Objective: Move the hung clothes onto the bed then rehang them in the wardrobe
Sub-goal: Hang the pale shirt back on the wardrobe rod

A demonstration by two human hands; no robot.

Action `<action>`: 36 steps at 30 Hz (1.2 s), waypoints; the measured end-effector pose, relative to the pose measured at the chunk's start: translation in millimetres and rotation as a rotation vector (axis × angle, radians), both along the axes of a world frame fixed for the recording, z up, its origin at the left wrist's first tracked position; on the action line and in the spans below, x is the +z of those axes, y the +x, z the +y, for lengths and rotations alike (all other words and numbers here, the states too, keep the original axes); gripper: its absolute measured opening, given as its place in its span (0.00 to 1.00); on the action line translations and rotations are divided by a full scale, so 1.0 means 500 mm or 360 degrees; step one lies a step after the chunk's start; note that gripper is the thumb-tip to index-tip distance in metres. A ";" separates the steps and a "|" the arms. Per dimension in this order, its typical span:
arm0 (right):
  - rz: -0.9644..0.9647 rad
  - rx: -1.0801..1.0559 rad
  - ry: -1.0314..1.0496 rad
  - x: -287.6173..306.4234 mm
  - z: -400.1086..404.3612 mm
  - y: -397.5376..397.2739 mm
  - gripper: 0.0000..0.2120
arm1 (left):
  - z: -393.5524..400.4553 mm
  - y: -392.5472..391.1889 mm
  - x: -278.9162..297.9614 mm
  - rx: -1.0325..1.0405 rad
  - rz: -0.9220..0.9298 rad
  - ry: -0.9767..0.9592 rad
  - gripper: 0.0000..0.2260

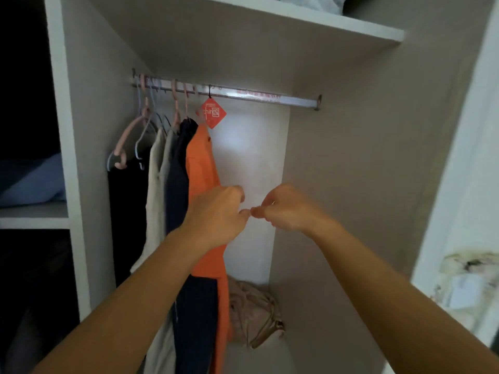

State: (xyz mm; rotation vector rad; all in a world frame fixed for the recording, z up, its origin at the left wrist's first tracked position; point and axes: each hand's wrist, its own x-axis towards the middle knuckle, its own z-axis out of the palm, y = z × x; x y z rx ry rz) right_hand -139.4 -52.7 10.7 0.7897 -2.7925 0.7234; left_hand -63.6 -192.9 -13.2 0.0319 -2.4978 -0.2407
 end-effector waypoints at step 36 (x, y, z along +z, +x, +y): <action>-0.0387 -0.1959 -0.0032 -0.347 0.670 1.023 0.24 | 0.699 0.543 -0.296 -0.2018 -0.1015 -0.0081 0.26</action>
